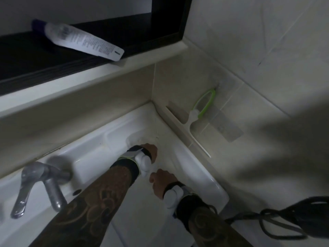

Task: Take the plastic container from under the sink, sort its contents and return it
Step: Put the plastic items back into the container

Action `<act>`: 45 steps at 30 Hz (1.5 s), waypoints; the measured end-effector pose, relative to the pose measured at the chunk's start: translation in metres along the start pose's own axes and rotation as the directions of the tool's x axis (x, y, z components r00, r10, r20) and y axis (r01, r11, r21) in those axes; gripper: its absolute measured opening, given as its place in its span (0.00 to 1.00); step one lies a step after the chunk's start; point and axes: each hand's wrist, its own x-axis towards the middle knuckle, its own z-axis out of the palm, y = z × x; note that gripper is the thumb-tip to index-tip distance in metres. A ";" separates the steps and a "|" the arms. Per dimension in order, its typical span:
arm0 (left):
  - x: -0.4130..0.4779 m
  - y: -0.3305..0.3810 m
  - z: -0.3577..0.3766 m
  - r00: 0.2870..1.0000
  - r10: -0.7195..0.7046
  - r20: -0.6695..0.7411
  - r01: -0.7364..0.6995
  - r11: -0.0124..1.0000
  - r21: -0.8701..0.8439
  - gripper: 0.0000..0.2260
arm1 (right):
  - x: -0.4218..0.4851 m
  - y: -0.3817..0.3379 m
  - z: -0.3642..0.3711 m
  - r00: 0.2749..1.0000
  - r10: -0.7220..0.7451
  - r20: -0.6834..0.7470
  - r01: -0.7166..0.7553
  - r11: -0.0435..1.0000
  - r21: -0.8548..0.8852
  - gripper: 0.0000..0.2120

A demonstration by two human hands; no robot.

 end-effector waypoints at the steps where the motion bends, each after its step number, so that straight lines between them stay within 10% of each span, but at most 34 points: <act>1: -0.001 -0.003 0.000 1.000 0.017 -0.008 -0.017 1.000 -0.020 0.19 | -0.001 0.001 0.000 1.000 0.000 0.002 0.000 1.000 0.017 0.16; 9: -0.045 0.012 -0.029 0.983 0.033 -0.181 -0.083 0.958 -0.276 0.21 | -0.025 0.006 -0.019 0.975 0.022 -0.219 0.014 0.987 0.161 0.14; 28: -0.235 -0.017 0.045 0.796 -0.457 -0.397 0.185 0.808 -0.560 0.17 | -0.092 -0.050 -0.013 0.884 -0.330 -0.331 0.338 0.941 -0.034 0.15; 35: -0.287 -0.066 0.120 0.693 -0.675 -0.253 0.284 0.578 -0.765 0.17 | -0.098 -0.092 0.027 0.885 -0.402 -0.235 0.430 0.900 0.079 0.16; 45: -0.271 -0.123 0.241 0.706 -0.705 0.068 0.412 0.330 -0.849 0.22 | -0.044 -0.101 0.116 0.980 -0.198 -0.005 0.198 0.980 0.031 0.20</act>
